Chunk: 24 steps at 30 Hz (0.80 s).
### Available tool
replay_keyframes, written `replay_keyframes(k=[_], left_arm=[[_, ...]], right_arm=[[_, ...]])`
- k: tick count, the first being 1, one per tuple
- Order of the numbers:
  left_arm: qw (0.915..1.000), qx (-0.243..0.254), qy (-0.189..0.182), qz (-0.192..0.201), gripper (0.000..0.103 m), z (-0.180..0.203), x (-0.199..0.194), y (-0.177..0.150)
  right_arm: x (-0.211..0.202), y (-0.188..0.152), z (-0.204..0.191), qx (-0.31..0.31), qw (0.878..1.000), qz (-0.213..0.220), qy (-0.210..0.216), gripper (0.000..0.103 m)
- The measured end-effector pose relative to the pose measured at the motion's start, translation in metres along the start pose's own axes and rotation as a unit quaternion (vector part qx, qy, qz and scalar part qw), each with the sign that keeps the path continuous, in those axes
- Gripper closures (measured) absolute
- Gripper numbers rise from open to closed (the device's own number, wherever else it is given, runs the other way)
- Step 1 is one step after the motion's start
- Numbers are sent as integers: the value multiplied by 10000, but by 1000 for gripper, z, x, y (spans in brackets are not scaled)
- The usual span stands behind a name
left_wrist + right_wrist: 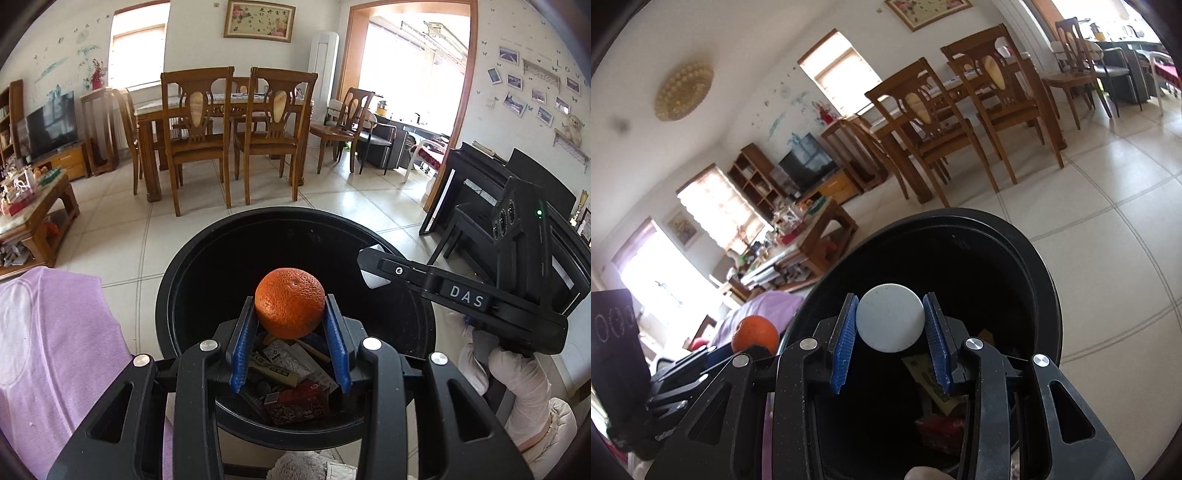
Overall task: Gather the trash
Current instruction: 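Carry both items over the black bin and open both tools to drop them, then move both open tools back over the table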
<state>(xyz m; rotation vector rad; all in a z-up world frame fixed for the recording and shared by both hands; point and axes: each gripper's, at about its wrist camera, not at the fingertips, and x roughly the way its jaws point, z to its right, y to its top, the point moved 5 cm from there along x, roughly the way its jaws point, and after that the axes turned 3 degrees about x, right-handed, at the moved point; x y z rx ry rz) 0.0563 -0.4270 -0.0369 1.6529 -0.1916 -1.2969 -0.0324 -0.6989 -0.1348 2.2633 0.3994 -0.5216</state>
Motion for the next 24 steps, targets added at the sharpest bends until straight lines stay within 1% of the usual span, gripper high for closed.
replay_keyframes(k=[5, 7, 8, 9, 10, 11, 15, 18, 21, 23, 24], left_arm=[[10000, 30, -7, -59, 65, 5, 0, 2], [10000, 73, 3, -23, 63, 9, -2, 4], [9999, 112, 32, 25, 51, 10, -5, 5], [9998, 142, 95, 96, 34, 10, -10, 6], [9996, 162, 154, 187, 25, 11, -15, 7], [9993, 190, 179, 281, 25, 12, -20, 8], [9986, 236, 224, 411, 25, 14, -34, 10], [9980, 238, 245, 530, 25, 14, -48, 11], [9971, 267, 310, 647, 25, 10, -62, 10], [9964, 277, 356, 722, 23, 6, -73, 8], [9958, 275, 397, 778, 17, 2, -79, 6]], right_arm=[[2, -1, -5, 18, 10000, -29, -36, 66], [3, 2, -6, 18, 10000, -29, -18, 64], [2, 2, -7, 22, 10000, -14, -14, 58], [1, 2, -8, 22, 10000, 14, -30, 54], [0, 1, -9, 12, 10000, 40, -36, 54], [-1, 1, -11, 4, 10000, 55, -30, 54], [-6, -1, -17, 12, 9999, 133, 11, 53], [-10, -1, -28, -14, 9997, 225, 47, 47], [-12, -2, -43, -89, 9995, 283, 77, 47], [-12, -3, -56, -157, 9994, 280, 113, 47], [-11, -4, -62, -192, 9993, 276, 133, 45]])
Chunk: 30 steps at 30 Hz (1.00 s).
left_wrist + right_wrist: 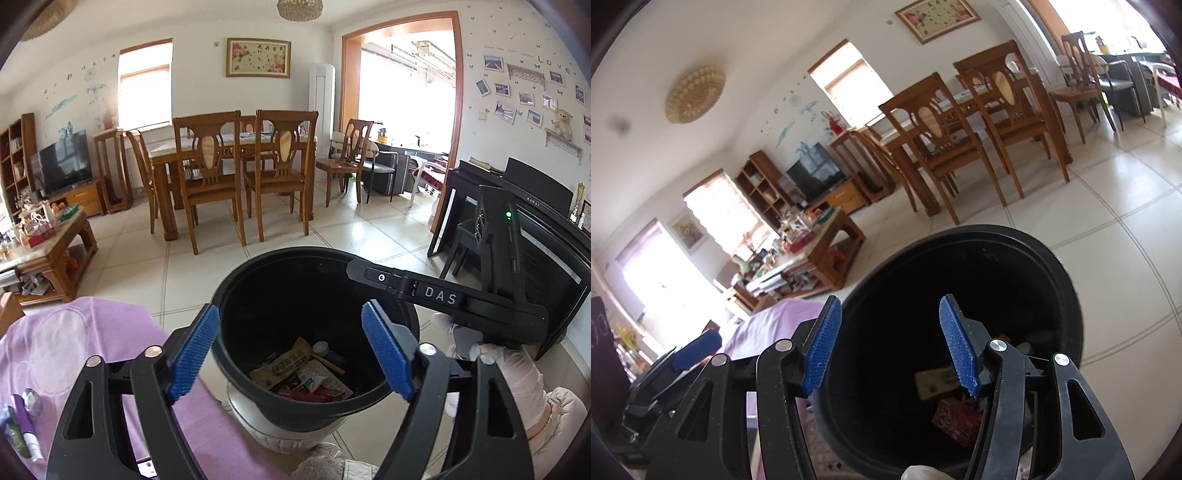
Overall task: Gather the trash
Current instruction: 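Move both open tools back over the table, then grasp the blue plastic strip with the left tool while the right tool grasps the eye-drop bottle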
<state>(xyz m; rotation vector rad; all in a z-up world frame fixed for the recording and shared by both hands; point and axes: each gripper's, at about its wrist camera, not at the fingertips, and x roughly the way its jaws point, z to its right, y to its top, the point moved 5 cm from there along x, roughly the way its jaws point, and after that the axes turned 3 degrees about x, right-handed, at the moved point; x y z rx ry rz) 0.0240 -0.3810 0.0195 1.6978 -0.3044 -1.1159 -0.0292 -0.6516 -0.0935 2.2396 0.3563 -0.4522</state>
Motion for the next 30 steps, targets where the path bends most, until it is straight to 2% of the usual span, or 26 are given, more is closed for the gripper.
replay_keyframes(k=[1, 5, 12, 18, 21, 23, 25, 30], left_arm=[[10000, -10, 37, 54, 15, -4, -5, -1], [9996, -118, 209, 153, 15, -31, -31, -11], [9952, -623, 748, 114, 15, -111, -78, -49], [9819, -1279, 1390, -140, 15, -210, -117, -105], [9754, -1421, 1644, -365, 15, -254, -131, -130], [9738, -1447, 1662, -557, 15, -283, -138, -145], [9761, -1421, 1510, -651, 15, -300, -141, -155], [9810, -568, 1472, -1131, 16, -337, -130, -176]], right_arm=[[0, -1, -6, -36, 10000, -2, 20, 41], [10, -7, -43, -251, 9995, -68, 151, 41], [44, -33, -136, -765, 9949, -394, 533, 41], [87, -75, -227, -1380, 9834, -858, 801, 41], [109, -106, -268, -1680, 9747, -1148, 929, 41], [123, -124, -291, -1874, 9679, -1346, 1000, 41], [139, -145, -315, -2115, 9581, -1627, 1046, 41], [175, -185, -358, -2636, 9381, -2041, 942, 41]])
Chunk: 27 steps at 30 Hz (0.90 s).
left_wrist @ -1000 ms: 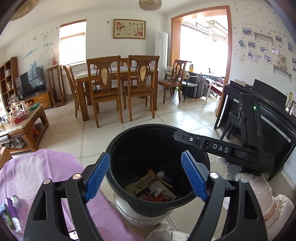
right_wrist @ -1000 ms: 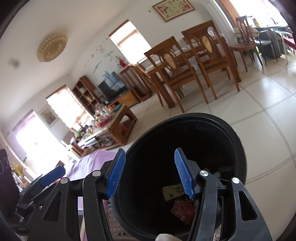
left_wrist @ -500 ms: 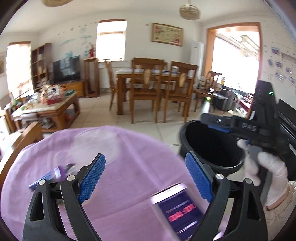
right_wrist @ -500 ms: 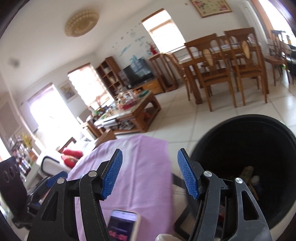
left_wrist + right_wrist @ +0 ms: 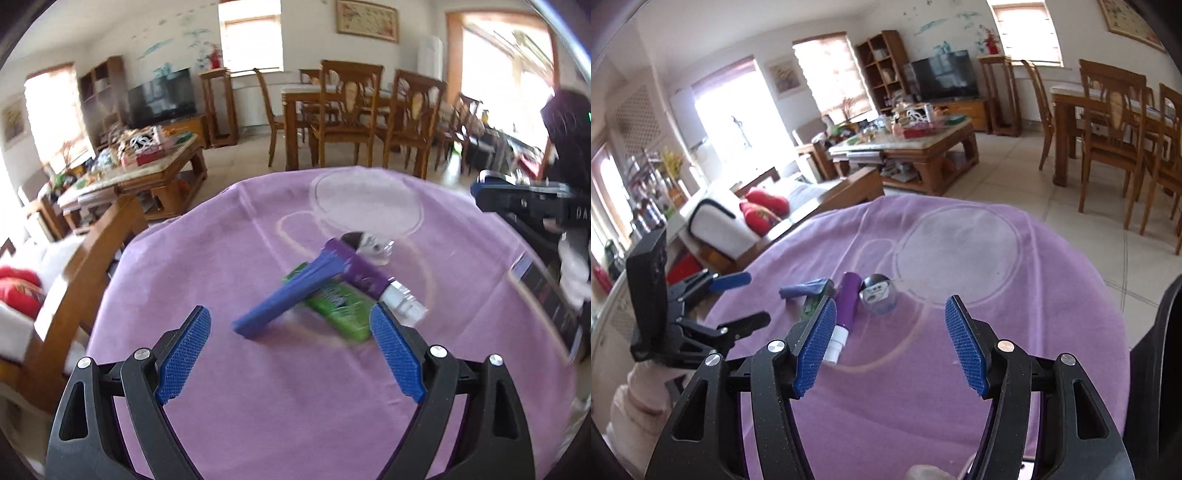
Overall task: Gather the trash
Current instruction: 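Grasp the blue plastic strip with the left tool while the right tool grasps the eye-drop bottle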
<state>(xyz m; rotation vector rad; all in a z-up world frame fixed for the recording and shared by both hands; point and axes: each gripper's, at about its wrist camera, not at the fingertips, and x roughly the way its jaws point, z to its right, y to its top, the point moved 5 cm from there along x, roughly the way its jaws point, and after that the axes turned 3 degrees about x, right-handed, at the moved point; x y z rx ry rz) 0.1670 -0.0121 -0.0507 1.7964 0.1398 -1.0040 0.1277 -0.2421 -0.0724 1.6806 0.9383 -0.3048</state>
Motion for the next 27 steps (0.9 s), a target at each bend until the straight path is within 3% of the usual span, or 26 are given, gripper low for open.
replay_keyframes(k=[3, 8, 12, 14, 17, 20, 23, 27], left_arm=[[9990, 392, -152, -116, 16, -10, 16, -7], [9939, 1006, -256, -376, 21, -9, 42, -11], [9920, 752, -781, -654, 54, -14, 54, -12], [9910, 516, -1020, -696, 56, -18, 58, -11], [9923, 344, -984, -670, 66, -25, 59, -11], [9941, 157, -851, -661, 90, -29, 57, -14], [9949, 57, -777, -639, 91, -29, 51, -16], [9960, -261, -760, -394, 92, -31, 35, -15]], right_arm=[[29, 8, -19, -219, 9994, -247, -102, 43], [55, 12, -12, -483, 9969, -549, -303, 45], [73, 12, -8, -599, 9947, -741, -396, 47], [78, 10, -5, -631, 9939, -801, -420, 47], [87, 9, -1, -693, 9924, -914, -449, 47], [98, 8, 2, -810, 9894, -1064, -560, 47], [109, 8, 8, -947, 9853, -1223, -731, 47], [118, 9, 7, -1066, 9834, -1334, -605, 47]])
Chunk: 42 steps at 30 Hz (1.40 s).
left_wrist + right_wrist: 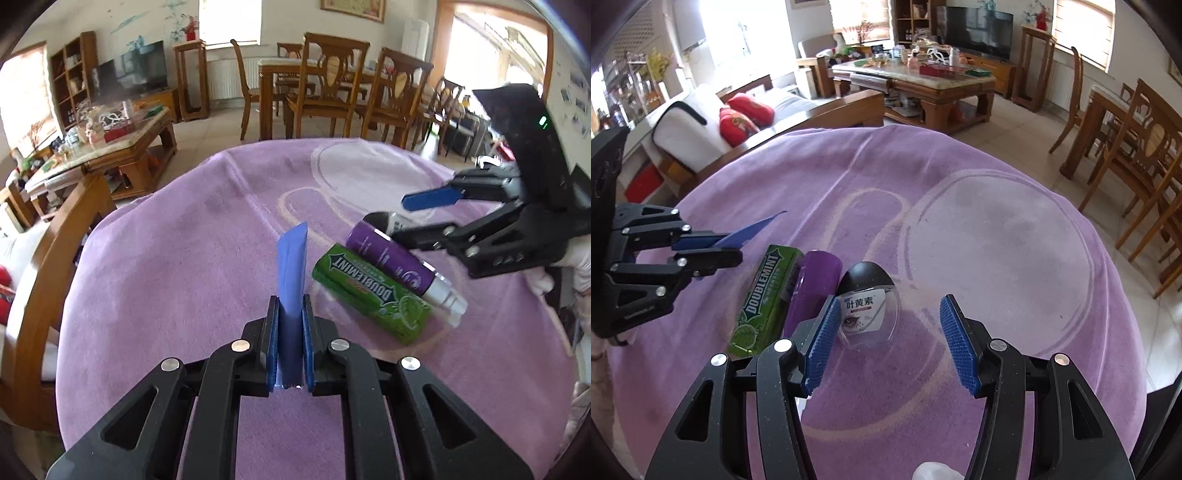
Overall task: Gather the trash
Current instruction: 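Grasp the blue plastic strip with the left tool while the right tool grasps the eye-drop bottle, then carry both items over the black bin and open both tools to drop them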
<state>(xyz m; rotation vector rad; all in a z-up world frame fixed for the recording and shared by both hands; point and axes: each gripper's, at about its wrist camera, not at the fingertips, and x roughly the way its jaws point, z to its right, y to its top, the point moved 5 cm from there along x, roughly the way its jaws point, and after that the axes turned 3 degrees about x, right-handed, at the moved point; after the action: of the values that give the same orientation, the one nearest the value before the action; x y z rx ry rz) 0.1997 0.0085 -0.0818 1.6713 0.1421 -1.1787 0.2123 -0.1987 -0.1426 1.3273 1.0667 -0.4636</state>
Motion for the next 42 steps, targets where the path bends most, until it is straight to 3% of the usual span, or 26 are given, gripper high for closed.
replay_keyframes(k=[2, 3, 4, 7, 11, 18, 25, 33, 42], left_arm=[[9996, -234, -42, 177, 92, -3, -10, -1], [9991, -321, -73, 252, 92, -4, -15, -1], [9986, -389, -100, 330, 92, -5, -21, -1], [9971, -524, -57, 551, 91, -2, -36, -3], [9954, -607, -21, 736, 91, 6, -46, 1], [9913, -535, 152, 1197, 91, 49, -73, 21], [9870, -244, 245, 1570, 91, 111, -90, 52], [9835, 277, 95, 1783, 91, 201, -82, 91], [9799, 857, -551, 1718, 91, 317, -33, 131]], right_arm=[[5, 2, -3, -63, 10000, -25, 48, 50], [7, 4, -5, -66, 9999, -38, 93, 61], [9, 5, -6, -92, 9999, -88, 71, 62], [11, 6, -9, -270, 9995, -105, -109, 63], [4, 4, -7, -116, 9999, -30, -14, 63], [-63, 5, 2, 238, 9961, 783, 342, 63], [-154, -17, 34, 751, 9803, 1727, 592, 63], [-240, -88, 141, 1686, 9535, 2480, 303, 63], [-294, -197, 277, 2826, 9182, 2761, -284, 63]])
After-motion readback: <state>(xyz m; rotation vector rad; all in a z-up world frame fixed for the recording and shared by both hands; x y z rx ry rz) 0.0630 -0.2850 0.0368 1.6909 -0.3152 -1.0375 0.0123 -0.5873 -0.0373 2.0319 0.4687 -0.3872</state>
